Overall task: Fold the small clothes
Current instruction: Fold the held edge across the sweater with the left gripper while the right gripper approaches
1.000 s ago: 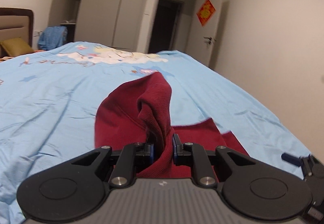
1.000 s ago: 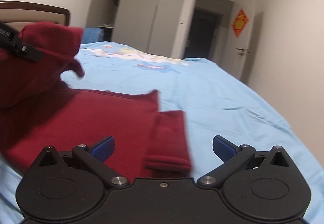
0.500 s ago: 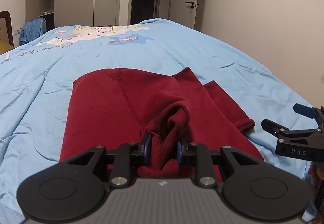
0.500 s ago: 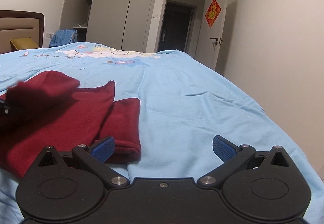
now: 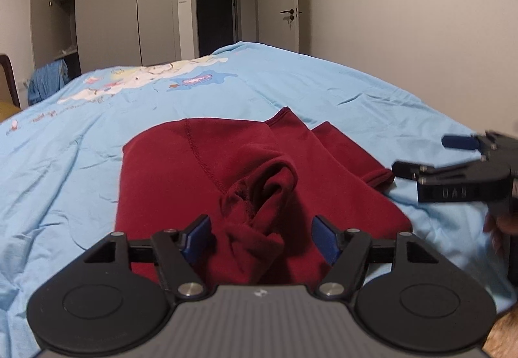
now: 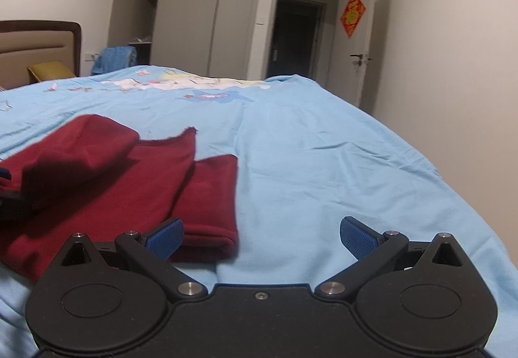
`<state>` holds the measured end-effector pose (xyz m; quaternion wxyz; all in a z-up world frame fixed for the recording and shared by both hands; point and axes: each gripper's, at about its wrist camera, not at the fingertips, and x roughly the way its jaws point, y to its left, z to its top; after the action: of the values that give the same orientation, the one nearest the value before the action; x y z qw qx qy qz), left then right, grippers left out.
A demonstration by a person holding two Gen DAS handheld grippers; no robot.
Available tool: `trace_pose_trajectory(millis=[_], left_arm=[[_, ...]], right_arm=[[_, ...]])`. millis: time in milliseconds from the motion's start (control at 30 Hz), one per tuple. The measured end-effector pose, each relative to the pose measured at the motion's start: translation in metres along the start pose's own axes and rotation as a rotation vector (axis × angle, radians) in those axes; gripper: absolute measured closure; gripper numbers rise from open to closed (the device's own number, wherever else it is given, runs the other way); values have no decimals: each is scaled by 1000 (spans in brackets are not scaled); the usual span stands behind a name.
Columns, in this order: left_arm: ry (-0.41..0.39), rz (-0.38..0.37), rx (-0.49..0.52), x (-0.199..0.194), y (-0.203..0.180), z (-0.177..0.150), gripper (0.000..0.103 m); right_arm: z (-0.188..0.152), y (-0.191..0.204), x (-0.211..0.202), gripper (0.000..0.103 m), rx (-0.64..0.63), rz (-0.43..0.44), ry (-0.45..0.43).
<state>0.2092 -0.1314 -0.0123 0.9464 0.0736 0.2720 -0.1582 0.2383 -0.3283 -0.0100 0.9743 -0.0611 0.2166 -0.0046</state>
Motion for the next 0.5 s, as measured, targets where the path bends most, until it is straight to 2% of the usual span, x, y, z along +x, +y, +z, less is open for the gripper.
trace_pose_trajectory(millis=[167,300,433,500], left_arm=[[-7,43,74,-10,-7,-11,29],[0,66,126,-11,-13,-16,28],[-4,83,152,-13,-19,-20,27],[-3,90,147,-13,-18,-20,31]], right_arm=[[17,1,9,1,55,180,1],[31,15,24,1,11,289,9],[48,26,47,1,39,439,70],[57,35,56,1,32,480,82]])
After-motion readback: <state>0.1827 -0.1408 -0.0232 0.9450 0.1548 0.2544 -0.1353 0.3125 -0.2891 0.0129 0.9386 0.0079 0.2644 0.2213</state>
